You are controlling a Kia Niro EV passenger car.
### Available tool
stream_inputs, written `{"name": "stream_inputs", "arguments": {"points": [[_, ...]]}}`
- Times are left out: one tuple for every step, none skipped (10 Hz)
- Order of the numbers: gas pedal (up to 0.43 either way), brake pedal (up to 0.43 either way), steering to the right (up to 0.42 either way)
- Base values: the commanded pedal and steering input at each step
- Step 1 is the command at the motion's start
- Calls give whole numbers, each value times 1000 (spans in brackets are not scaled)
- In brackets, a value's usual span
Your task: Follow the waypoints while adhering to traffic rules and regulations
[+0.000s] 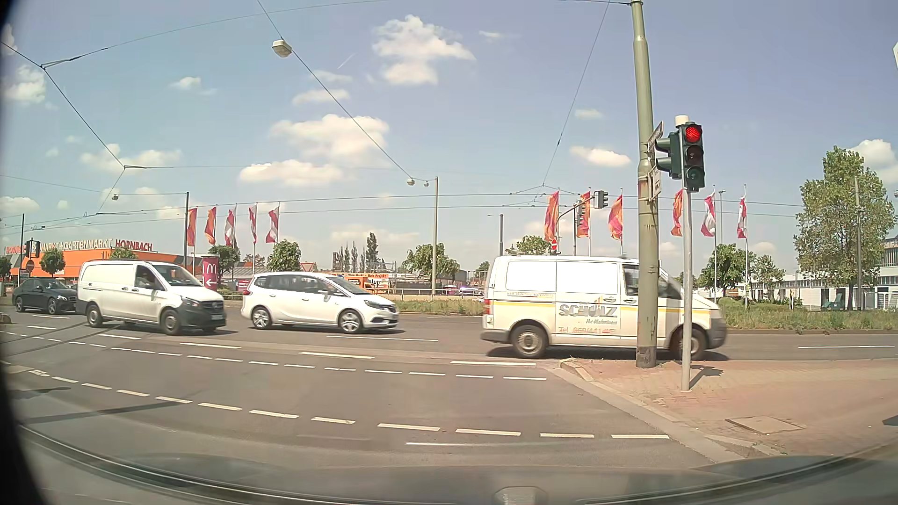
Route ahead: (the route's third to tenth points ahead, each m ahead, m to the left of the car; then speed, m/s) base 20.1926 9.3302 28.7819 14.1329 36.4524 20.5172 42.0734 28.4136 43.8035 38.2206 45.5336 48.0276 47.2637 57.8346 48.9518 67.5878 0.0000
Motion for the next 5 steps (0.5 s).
{"name": "stream_inputs", "arguments": {"points": [[0, 348, -48], [0, 348, -48], [0, 354, -48], [0, 348, -48], [0, 348, -48]]}}
